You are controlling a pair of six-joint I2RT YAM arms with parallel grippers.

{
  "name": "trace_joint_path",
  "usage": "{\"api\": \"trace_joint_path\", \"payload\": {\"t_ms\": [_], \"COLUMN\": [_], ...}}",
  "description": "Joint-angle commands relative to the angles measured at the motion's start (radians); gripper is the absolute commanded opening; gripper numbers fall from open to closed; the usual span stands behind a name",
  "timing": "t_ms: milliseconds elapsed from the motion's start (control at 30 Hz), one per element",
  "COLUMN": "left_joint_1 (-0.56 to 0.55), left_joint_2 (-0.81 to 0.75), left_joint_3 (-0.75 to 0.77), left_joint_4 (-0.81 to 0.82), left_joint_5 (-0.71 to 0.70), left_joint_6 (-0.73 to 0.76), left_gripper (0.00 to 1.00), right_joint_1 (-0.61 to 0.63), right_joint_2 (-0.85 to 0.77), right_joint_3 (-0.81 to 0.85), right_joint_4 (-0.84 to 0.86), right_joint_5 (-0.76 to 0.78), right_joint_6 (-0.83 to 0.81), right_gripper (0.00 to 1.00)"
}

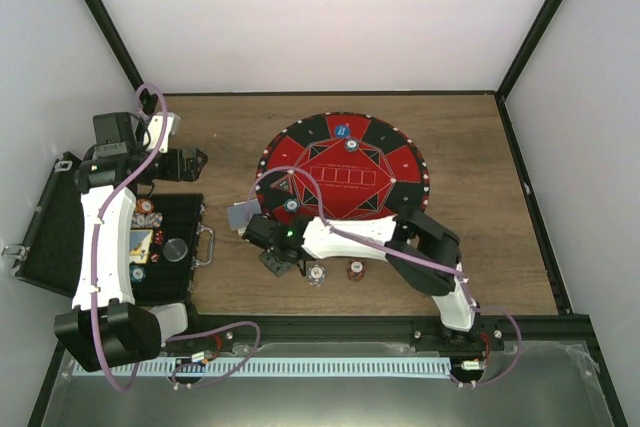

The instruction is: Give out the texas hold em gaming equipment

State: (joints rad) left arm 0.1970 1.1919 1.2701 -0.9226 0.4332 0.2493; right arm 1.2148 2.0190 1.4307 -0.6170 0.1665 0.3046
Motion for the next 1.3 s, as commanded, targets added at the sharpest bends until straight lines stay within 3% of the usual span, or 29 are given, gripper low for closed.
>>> {"api": "trace_joint_path", "payload": {"t_ms": [0, 367, 633, 1000, 1167, 1267], "left_joint_1": [0.009, 0.012, 0.010, 0.011, 0.012, 0.012], "left_joint_2": [-0.010, -0.004, 0.000, -0.003, -0.006, -0.005], "left_joint_3": [0.023, 0.022, 0.007, 0.009, 0.005, 0.003], "left_joint_4": [-0.012, -0.007, -0.001, -0.005, -0.009, -0.012], "left_joint_5": [0.011, 0.025, 0.027, 0.033, 0.033, 0.033], "left_joint_6": [0.015, 0.019, 0.020, 0.025, 0.030, 0.037], "left_gripper": [1.00, 1.00, 1.00, 1.00, 1.00, 1.00], "right_joint_1": [-0.047, -0.372, -0.564, -0.603, -0.606, -0.604], "right_joint_2": [-0.108, -0.353, -0.418, -0.387, -0.369, -0.365], "right_joint_3": [0.017, -0.286, -0.440, -0.488, -0.485, -0.476], "right_joint_4": [-0.029, -0.010, 0.035, 0.095, 0.103, 0.087], "right_joint_5": [0.021, 0.024, 0.019, 0.001, -0.002, 0.016], "right_joint_6": [0.022, 0.063, 0.094, 0.093, 0.089, 0.092], "right_gripper": [0.25, 0.21, 0.21, 0.21, 0.31, 0.55]}}
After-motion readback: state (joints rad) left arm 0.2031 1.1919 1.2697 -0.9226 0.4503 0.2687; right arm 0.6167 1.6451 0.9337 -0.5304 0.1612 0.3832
